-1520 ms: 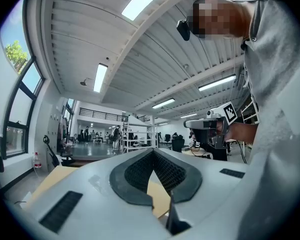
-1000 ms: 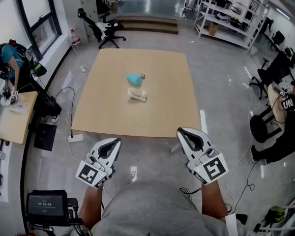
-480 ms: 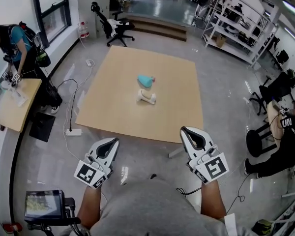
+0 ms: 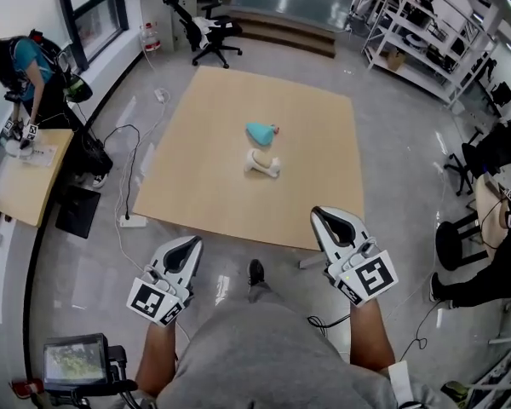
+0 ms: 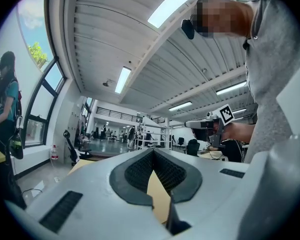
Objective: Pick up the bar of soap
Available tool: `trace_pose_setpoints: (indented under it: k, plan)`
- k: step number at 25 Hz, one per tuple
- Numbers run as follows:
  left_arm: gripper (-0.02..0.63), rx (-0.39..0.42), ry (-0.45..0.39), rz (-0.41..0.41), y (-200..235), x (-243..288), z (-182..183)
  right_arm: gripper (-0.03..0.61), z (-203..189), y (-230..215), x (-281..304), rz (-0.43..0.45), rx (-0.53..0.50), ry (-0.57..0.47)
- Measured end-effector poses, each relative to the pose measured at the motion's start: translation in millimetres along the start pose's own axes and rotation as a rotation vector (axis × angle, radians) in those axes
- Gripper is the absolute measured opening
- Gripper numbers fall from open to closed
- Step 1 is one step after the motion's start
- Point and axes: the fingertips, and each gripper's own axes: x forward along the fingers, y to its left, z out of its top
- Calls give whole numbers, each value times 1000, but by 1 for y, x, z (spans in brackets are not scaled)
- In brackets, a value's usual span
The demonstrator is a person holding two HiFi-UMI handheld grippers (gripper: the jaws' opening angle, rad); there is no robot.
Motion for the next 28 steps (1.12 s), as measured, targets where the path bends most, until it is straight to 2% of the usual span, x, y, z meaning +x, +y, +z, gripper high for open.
trace_pose_setpoints:
  k: [6, 10, 16, 28]
  plan:
    - [5, 5, 41, 72, 49, 40, -9, 8, -7, -46, 72, 72, 32, -35]
    - [5, 0, 51, 97, 78, 78, -17, 8, -25, -79, 115, 113, 49, -21]
    - [6, -12, 87, 127, 116, 147, -14, 8, -32, -143, 173, 163, 79, -3]
    - [5, 21, 162, 148, 133, 242, -31, 8, -81, -220, 233, 257, 156, -1]
